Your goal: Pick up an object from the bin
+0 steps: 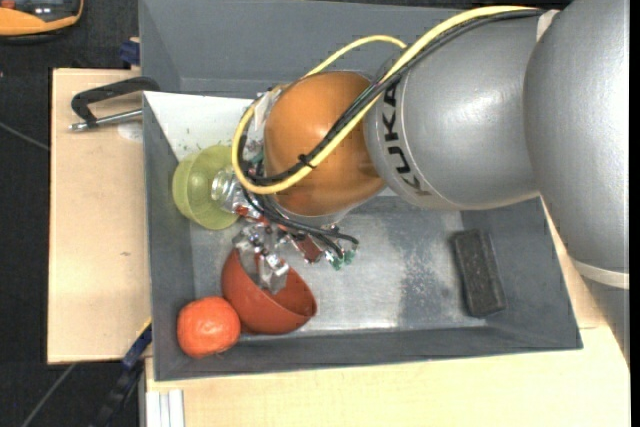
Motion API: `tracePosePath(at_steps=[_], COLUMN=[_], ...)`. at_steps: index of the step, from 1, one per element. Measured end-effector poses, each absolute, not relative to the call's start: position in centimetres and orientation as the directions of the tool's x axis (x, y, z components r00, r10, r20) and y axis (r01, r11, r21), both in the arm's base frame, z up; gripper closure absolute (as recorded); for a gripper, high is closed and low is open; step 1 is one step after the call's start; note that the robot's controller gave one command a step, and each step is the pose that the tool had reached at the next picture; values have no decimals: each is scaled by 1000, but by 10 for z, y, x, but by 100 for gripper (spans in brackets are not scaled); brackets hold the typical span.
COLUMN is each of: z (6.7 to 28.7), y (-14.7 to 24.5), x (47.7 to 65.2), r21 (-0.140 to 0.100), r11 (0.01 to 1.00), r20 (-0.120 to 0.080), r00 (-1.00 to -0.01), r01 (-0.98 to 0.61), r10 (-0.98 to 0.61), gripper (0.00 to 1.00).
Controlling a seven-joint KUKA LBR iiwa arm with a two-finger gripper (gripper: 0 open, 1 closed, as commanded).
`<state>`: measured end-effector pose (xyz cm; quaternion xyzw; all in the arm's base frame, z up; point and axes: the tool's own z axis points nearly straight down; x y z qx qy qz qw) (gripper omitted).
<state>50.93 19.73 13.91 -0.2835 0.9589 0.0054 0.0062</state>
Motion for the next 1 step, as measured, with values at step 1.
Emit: tracePosePath(at_steps=[1], z=[137], y=[198], x=[508], r21=[9], r11=[840], r20=[-11], r00=[-840], r01=[-543], r10=[-543], gripper=[0])
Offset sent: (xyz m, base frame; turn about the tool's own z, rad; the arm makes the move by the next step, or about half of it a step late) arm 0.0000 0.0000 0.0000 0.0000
